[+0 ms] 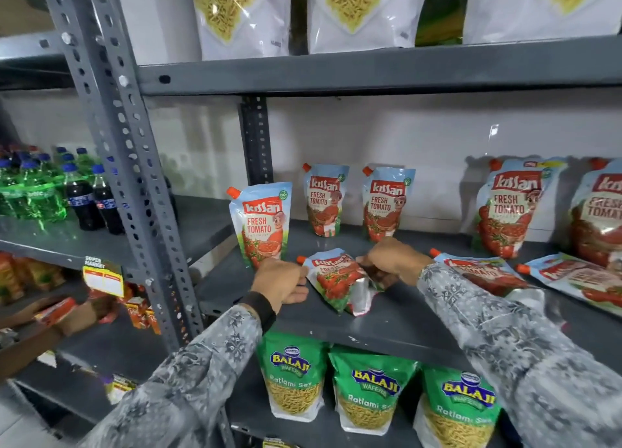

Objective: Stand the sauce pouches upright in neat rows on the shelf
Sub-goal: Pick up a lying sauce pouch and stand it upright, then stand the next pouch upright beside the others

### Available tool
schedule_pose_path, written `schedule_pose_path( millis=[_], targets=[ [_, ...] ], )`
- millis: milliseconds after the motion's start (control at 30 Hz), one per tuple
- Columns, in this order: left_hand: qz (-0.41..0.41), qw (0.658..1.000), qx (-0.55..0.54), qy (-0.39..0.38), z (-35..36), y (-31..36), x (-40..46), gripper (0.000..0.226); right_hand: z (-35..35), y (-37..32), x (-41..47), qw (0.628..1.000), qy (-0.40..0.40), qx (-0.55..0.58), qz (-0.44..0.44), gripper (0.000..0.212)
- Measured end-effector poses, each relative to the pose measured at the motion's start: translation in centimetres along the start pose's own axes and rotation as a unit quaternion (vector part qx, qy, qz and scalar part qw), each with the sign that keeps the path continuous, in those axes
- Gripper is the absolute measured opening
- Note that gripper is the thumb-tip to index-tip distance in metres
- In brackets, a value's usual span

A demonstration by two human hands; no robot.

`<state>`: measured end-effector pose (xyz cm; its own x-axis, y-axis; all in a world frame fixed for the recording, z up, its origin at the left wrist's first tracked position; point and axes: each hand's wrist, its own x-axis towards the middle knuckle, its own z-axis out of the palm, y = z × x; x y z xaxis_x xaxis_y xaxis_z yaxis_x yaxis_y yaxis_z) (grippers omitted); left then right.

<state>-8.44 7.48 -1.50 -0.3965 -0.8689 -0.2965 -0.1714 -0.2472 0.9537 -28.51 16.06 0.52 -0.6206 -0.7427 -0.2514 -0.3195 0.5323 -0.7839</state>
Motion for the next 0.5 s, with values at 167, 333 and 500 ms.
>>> schedule_pose_path(
  millis=[167, 333, 500],
  targets=[
    [-0.066, 0.994, -0.073, -0.051, 0.7, 0.1, -0.1, 0.020, 0.6, 0.8, 0.4, 0.984, -0.066, 0.157, 0.056, 0.011],
    [-0.087, 0.988, -0.121, -0.040, 2.7, 0.5, -0.1, 0.019, 0.5, 0.6, -0.4, 0.980, -0.049, 0.184, 0.053, 0.016],
    [-0.006, 0.984, -0.163, -0.068, 4.2, 3.4, 0.3, 0.011, -2.1, -0.8, -1.5, 0.949, 0.023, 0.310, -0.049, 0.019]
  ],
)
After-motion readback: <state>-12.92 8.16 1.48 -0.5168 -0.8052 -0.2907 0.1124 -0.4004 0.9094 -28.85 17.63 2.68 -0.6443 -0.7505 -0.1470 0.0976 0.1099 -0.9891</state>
